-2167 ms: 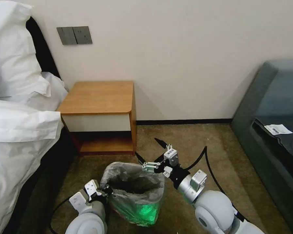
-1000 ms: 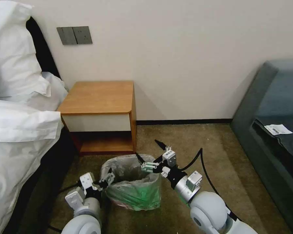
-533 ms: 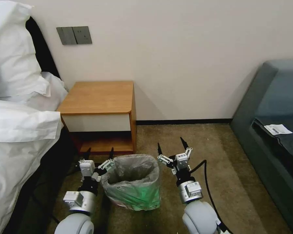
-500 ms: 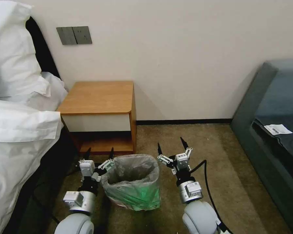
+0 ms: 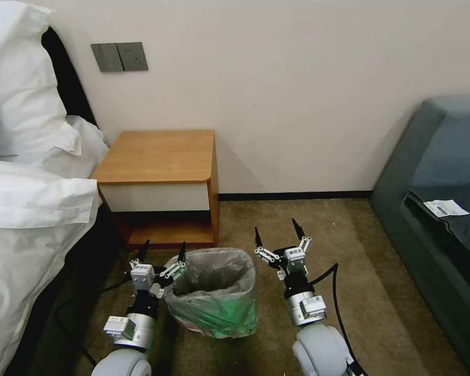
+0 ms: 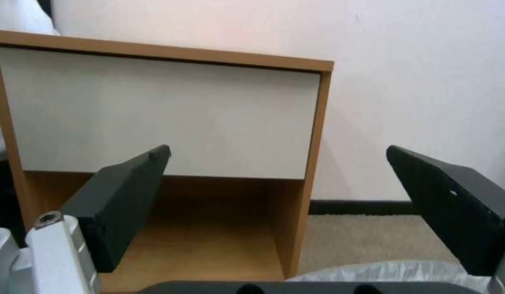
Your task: Pick up the garbage bag from the table and place it over the trash can.
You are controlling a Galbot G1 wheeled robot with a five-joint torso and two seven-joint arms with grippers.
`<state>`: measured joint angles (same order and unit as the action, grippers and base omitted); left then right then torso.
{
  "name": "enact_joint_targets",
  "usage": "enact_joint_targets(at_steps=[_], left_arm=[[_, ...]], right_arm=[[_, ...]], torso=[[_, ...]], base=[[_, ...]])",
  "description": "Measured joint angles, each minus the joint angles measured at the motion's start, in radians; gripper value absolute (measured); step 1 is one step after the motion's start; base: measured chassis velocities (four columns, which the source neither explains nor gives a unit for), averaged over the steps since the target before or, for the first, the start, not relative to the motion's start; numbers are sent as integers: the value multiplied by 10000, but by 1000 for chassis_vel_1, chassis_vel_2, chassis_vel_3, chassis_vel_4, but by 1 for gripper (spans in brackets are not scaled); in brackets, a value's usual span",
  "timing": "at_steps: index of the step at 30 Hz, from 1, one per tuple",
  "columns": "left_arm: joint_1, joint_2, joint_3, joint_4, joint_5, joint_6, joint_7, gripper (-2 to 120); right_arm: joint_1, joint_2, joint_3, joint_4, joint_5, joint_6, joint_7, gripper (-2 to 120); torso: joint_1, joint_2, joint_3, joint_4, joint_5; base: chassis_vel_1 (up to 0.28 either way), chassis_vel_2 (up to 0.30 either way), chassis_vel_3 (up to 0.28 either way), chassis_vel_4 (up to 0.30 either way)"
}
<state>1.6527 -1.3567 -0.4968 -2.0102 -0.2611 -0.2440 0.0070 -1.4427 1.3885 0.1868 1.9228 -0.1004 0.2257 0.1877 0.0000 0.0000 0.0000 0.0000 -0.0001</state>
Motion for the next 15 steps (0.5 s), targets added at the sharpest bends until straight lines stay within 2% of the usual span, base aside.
enact_joint_targets(at_steps=[15], left_arm=[[3,-9,3,-19,-25,49,-40,99]], right_arm=[[11,-18,-14,16,26,-31,-5,100]], torso=[[-1,0,0,0,0]], base=[[0,0,0,0]])
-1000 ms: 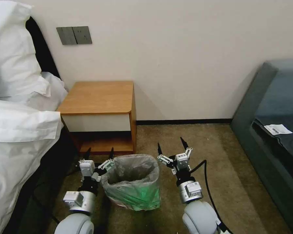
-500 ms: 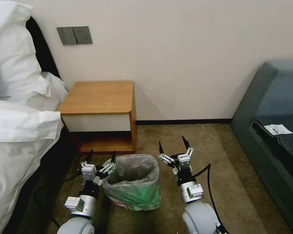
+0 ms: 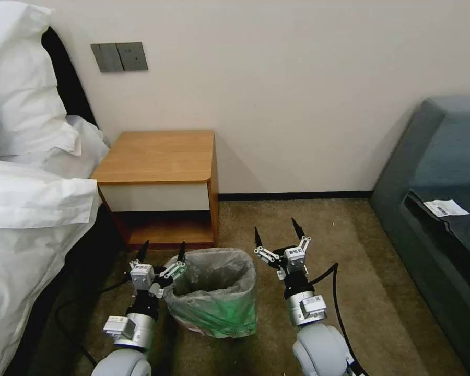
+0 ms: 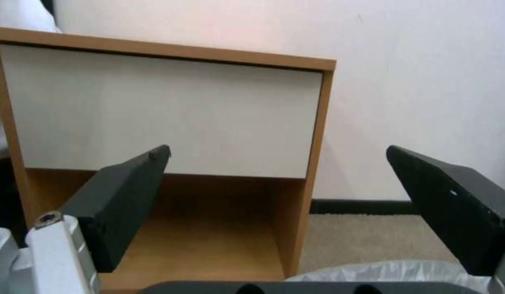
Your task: Pick up the garbage bag from the table and place it over the trash can.
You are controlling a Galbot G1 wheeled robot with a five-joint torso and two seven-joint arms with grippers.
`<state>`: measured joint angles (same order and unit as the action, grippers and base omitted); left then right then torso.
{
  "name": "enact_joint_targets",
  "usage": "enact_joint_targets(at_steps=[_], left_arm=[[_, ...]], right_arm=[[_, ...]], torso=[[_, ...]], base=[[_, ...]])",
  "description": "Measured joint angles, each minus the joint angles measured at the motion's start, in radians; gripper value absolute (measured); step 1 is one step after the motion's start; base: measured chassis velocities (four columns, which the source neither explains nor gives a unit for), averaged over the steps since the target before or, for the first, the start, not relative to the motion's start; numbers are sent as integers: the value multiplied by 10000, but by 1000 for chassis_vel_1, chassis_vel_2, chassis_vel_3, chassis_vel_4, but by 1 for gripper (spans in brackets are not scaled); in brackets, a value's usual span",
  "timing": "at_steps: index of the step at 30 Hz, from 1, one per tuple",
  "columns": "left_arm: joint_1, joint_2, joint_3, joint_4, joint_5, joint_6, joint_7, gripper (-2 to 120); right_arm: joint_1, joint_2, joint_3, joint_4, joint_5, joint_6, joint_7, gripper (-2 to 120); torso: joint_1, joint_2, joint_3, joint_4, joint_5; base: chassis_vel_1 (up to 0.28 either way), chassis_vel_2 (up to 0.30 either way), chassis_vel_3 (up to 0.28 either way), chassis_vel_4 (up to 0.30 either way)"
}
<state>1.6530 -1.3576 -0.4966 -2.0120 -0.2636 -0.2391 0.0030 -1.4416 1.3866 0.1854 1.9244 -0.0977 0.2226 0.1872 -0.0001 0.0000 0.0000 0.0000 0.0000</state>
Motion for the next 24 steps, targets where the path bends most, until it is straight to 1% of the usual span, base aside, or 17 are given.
enact_joint_targets(at_steps=[24], left_arm=[[0,-2,1,-11,-11,18,-11,99]], right_arm=[[6,-5,-9,12,12,-16,-1,100]], torso=[[1,0,0,0,0]], base=[[0,0,0,0]])
